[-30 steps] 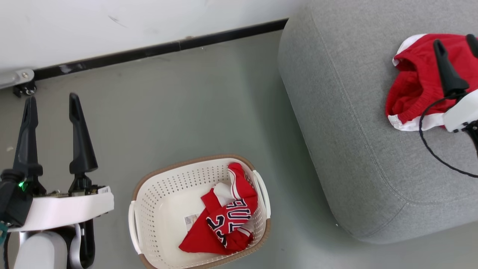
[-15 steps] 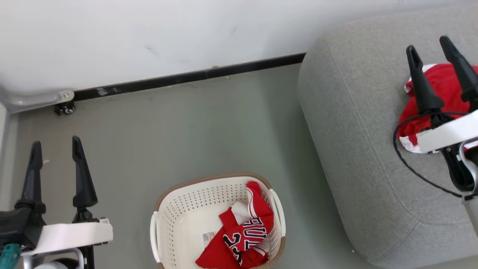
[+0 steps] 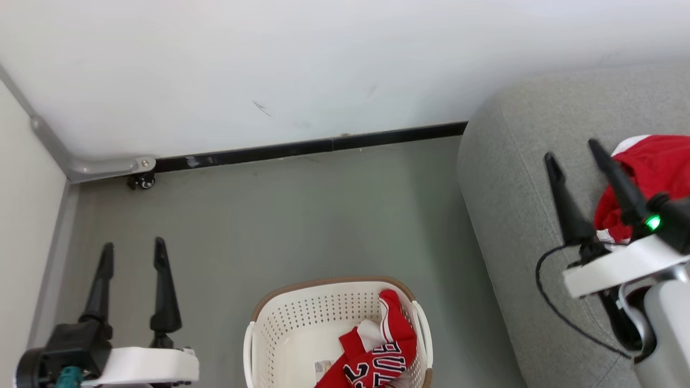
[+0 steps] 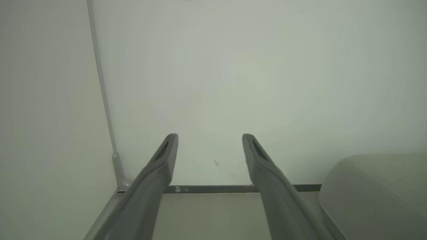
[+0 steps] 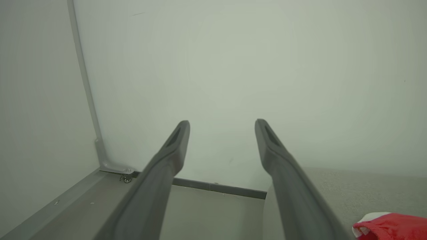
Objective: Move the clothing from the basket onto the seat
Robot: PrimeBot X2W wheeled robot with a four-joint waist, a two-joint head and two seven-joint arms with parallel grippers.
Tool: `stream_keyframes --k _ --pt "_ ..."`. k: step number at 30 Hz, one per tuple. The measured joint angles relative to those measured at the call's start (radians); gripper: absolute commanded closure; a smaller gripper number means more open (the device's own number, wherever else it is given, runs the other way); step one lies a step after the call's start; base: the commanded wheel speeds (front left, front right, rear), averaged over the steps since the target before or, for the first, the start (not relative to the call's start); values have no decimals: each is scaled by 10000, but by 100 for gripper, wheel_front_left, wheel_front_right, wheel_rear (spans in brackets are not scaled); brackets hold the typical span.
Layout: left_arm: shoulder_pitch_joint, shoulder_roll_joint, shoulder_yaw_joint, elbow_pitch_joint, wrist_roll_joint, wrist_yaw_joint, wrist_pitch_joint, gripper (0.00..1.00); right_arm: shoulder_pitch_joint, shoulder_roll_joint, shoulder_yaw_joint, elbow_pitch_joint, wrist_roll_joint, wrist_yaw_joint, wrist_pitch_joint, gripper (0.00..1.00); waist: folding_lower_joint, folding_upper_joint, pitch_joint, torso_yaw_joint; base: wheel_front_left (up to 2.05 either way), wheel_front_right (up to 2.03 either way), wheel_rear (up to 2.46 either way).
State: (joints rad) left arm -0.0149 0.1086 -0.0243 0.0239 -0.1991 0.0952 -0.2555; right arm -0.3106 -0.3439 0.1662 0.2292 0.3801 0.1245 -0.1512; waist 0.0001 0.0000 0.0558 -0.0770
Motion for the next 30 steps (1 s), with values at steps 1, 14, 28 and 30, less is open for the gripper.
stream_keyframes --k 1,14,28,30 --pt "35 -35 -59 36 42 -36 0 0 146 73 15 -29 -159 0 0 0 0 0 -65 42 0 0 0" --pt "176 -186 -798 719 282 -307 0 0 1972 1384 -435 -328 -1147 0 -86 0 0 0 -752 437 0 0 0" --pt "328 -261 -1022 1085 378 -341 0 0 3142 2619 -1101 -650 -1799 -2 -86 0 0 0 -1053 546 0 0 0" --pt "328 -265 -1028 1108 378 -341 0 0 3188 2704 -1095 -717 -1948 -2 -82 0 0 0 -1037 524 0 0 0"
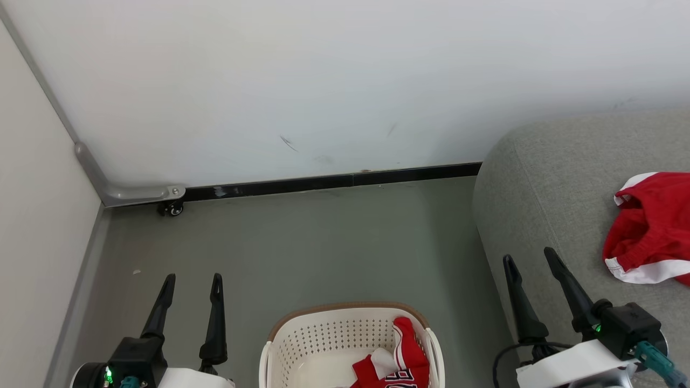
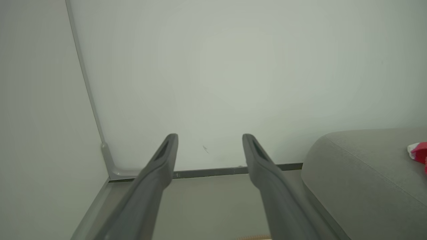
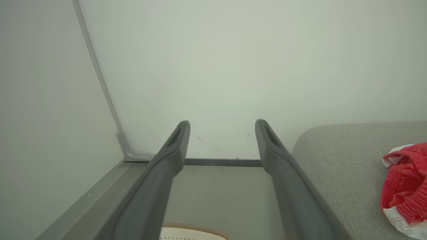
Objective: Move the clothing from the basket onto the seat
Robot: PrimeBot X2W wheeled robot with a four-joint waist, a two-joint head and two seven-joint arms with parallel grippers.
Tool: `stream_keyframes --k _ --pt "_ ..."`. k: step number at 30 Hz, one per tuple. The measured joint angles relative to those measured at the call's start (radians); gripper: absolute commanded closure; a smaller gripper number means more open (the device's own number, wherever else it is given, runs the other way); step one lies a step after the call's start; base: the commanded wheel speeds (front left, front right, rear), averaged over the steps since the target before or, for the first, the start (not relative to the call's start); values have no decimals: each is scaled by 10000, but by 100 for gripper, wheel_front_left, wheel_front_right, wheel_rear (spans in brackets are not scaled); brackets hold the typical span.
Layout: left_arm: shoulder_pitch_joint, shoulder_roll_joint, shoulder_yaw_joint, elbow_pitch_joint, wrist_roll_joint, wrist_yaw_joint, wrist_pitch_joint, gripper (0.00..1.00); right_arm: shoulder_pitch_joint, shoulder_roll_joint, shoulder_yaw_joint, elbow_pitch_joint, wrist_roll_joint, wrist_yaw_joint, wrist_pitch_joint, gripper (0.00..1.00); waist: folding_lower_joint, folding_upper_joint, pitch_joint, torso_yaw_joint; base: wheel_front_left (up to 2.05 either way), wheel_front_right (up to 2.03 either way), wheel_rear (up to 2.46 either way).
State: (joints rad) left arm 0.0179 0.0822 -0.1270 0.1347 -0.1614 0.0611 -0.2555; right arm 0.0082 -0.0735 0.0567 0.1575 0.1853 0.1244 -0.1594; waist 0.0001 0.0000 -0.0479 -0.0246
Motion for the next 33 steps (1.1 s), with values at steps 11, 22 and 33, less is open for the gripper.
stream_keyframes --k 11,22,33 --pt "-19 -10 -90 236 4 -6 0 0 393 115 -134 -311 -190 0 23 0 0 0 166 -149 0 0 0" --pt "-91 -17 -88 244 102 -6 0 0 561 196 -161 -575 -284 0 40 0 0 0 298 -164 0 0 0" --pt "-233 -38 -73 245 102 -4 0 0 567 238 -171 -669 -293 0 111 0 0 0 414 -195 0 0 0"
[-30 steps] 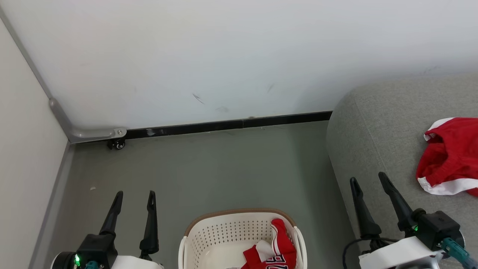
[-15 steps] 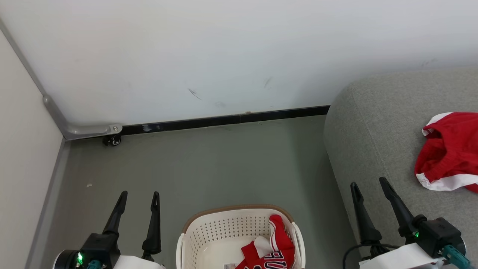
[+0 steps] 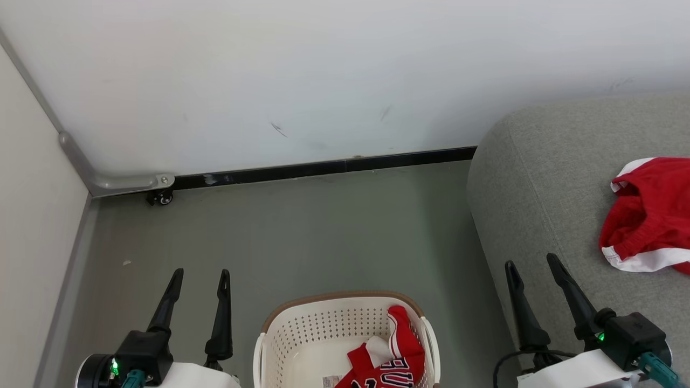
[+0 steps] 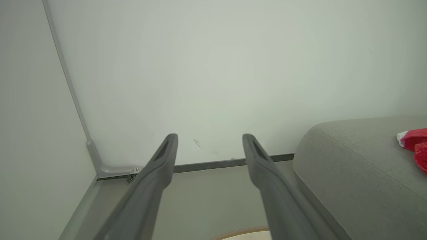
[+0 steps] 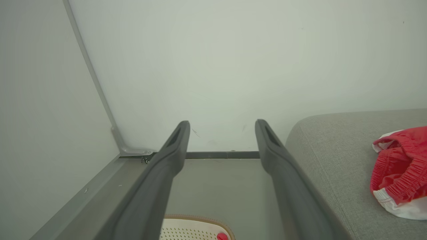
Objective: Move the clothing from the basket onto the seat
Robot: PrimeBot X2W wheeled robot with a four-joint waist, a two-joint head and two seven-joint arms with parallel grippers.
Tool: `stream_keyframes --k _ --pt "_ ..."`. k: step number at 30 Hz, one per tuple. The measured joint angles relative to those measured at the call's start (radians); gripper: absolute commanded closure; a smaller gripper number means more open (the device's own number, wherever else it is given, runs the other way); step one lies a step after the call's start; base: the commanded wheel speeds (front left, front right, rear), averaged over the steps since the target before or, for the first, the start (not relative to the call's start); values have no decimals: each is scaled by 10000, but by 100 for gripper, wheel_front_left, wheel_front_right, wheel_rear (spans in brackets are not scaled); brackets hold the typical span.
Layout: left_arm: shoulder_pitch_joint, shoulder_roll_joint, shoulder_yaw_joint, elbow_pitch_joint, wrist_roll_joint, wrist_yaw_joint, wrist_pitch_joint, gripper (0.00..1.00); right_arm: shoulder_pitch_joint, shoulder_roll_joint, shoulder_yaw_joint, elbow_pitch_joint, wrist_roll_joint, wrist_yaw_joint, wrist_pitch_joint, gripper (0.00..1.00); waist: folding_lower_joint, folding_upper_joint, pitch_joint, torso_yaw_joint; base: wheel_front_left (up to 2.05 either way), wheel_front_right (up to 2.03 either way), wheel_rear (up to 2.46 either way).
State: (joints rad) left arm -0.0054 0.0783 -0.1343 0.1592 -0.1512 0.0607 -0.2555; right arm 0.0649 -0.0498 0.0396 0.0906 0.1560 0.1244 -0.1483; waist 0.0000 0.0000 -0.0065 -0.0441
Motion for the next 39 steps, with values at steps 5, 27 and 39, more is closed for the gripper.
stream_keyframes --k 5,27,39 --pt "-2 -29 0 0 0 -2 0 0 5 12 -31 -151 -2 0 0 0 0 0 86 -20 0 0 0" --pt "-636 42 -485 -19 407 -357 0 0 -12 33 -81 -489 -79 0 -13 0 0 0 595 -203 0 0 0" --pt "-1417 84 -890 535 619 -713 0 0 -35 69 -431 -892 -102 0 -117 0 0 0 1177 -408 0 0 0"
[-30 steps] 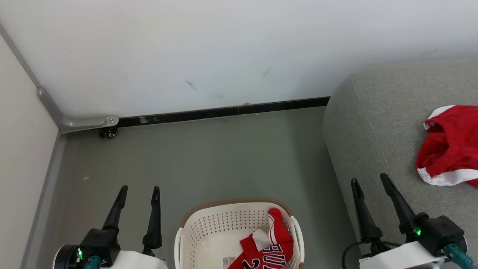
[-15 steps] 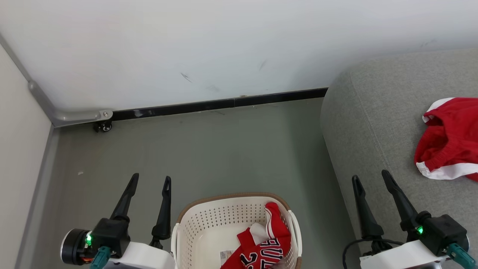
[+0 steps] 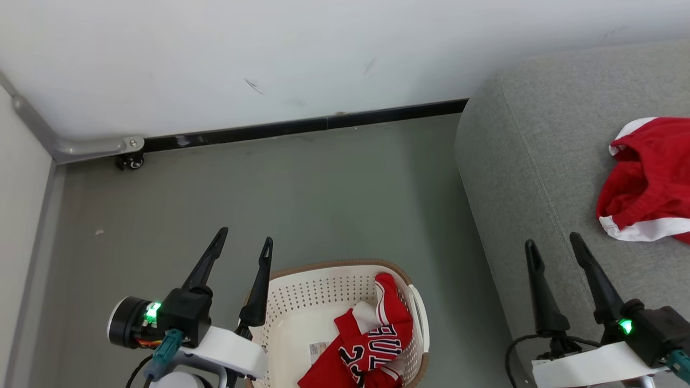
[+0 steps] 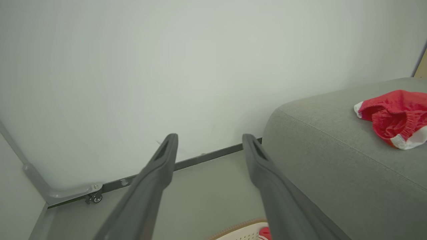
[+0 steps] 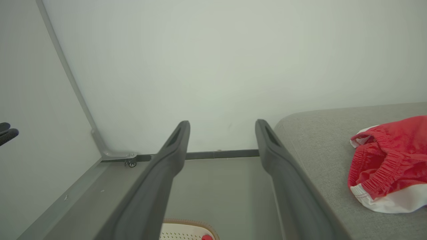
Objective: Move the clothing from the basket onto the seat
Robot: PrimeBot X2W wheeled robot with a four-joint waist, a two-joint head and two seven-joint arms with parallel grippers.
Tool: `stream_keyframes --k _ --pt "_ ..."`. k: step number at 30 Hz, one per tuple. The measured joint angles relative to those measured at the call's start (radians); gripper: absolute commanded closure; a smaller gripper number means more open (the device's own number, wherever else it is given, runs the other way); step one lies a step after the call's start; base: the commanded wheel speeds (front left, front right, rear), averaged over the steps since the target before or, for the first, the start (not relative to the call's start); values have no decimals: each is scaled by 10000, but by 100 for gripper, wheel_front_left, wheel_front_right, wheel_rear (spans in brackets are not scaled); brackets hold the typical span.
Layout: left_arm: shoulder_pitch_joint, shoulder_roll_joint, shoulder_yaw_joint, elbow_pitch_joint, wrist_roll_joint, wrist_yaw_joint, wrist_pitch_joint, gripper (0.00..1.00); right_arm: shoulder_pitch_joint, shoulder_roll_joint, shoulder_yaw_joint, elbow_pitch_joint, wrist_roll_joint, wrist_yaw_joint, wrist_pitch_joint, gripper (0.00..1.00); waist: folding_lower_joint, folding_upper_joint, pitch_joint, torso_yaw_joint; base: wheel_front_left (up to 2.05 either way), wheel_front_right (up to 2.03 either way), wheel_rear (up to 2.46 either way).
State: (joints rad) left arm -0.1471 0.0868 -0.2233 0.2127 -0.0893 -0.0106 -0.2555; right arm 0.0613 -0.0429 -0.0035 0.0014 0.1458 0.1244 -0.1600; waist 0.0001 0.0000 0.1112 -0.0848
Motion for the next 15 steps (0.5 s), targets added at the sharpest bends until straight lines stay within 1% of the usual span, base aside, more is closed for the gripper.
stream_keyframes --k 5,7,15 --pt "-351 4 -213 314 88 -174 0 0 0 4 -244 -173 -2 0 -104 0 0 0 340 -104 0 0 0" --pt "-416 6 -259 424 127 -178 0 0 0 6 -263 -238 -2 0 -113 0 0 0 415 -125 0 0 0" --pt "-975 23 -591 1266 428 -397 2 0 -42 12 -477 -629 -102 0 -224 0 0 0 1109 -288 0 0 0"
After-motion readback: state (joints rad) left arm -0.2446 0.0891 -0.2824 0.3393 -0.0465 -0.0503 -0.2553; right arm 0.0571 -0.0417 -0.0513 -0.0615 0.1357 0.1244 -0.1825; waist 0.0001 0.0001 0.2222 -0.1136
